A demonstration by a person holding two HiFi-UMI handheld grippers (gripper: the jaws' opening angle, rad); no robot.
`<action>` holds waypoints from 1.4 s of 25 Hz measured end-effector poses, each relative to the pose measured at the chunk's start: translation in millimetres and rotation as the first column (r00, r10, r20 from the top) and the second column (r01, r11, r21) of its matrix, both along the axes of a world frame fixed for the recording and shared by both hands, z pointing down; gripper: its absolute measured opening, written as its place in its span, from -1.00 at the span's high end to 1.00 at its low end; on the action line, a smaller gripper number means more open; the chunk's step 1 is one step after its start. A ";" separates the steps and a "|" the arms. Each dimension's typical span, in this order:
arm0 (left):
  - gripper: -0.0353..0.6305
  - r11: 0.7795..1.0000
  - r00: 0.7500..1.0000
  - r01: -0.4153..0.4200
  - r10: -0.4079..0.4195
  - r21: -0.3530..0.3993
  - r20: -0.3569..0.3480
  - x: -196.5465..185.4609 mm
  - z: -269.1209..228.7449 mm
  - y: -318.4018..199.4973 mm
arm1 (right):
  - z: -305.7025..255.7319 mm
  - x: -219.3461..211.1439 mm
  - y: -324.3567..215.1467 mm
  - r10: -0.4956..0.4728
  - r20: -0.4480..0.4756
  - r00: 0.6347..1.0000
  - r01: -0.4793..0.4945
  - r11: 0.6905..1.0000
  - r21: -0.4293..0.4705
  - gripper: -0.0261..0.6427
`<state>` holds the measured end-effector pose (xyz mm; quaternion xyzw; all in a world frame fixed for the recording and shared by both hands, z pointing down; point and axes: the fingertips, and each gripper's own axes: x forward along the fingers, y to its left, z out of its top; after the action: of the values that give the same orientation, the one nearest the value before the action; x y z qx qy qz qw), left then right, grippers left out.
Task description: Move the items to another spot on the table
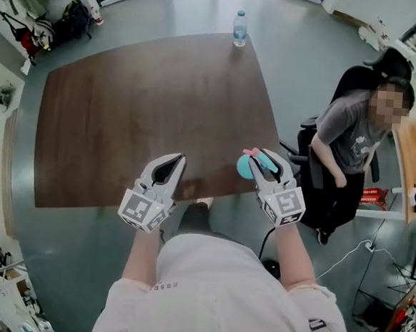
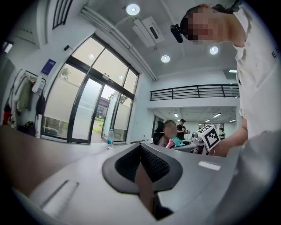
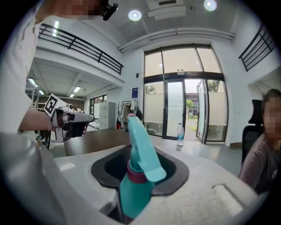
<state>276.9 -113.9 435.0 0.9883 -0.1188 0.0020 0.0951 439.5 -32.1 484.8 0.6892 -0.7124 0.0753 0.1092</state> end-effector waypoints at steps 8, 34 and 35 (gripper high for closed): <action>0.84 0.958 0.958 0.286 -0.286 0.002 0.006 -137.6 -0.6 21.5 | -10.7 -99.3 0.1 -0.225 -0.008 0.974 0.225 0.974 0.011 0.56; 0.84 0.721 0.723 0.691 -0.691 0.051 -0.012 -617.1 -16.8 -37.1 | -7.1 -563.9 -157.9 -0.602 0.016 0.798 0.602 0.798 -0.008 0.56; 0.84 0.712 0.713 0.700 -0.701 0.050 -0.004 -631.1 -15.3 -40.0 | -6.2 -577.9 -164.7 -0.606 0.020 0.795 0.607 0.795 -0.012 0.56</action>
<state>-354.1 -153.8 419.7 0.8717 -0.4850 -0.0296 0.0642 -138.4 -196.8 478.6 0.4232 -0.8956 0.0479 0.1283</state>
